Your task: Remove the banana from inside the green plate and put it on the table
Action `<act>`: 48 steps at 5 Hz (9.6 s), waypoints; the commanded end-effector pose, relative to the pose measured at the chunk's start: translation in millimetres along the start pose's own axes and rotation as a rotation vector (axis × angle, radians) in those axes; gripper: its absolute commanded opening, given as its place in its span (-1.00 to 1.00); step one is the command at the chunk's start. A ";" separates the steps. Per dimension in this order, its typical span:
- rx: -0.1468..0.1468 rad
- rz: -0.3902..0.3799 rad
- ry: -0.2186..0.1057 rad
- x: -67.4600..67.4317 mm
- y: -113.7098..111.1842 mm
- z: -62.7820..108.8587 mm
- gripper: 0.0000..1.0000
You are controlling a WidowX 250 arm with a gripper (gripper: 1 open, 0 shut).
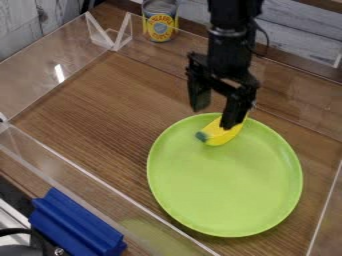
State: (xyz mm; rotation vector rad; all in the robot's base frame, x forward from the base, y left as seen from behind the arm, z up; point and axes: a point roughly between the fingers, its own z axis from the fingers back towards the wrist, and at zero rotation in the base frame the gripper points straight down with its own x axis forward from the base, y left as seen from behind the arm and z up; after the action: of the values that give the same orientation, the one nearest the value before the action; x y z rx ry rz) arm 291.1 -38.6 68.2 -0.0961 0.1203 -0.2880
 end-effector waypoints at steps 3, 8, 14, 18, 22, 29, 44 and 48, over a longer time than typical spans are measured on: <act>0.019 -0.058 -0.048 11.2 -4.4 -5.3 1.00; 0.042 -0.194 -0.069 26.7 2.4 -17.0 1.00; 0.051 -0.230 -0.062 28.4 1.0 -11.0 -1.00; 0.067 -0.178 -0.031 16.8 8.7 22.6 -1.00; 0.088 -0.043 -0.049 -16.9 61.3 44.5 -1.00; 0.075 0.032 -0.031 -18.3 142.9 -11.7 -1.00; 0.080 0.018 0.009 -14.5 90.3 15.4 -1.00; 0.092 0.039 0.026 -17.1 76.9 19.5 -1.00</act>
State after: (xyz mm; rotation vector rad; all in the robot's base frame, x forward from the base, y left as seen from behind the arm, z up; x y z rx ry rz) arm 292.7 41.4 55.1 -0.0235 0.2176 -0.2488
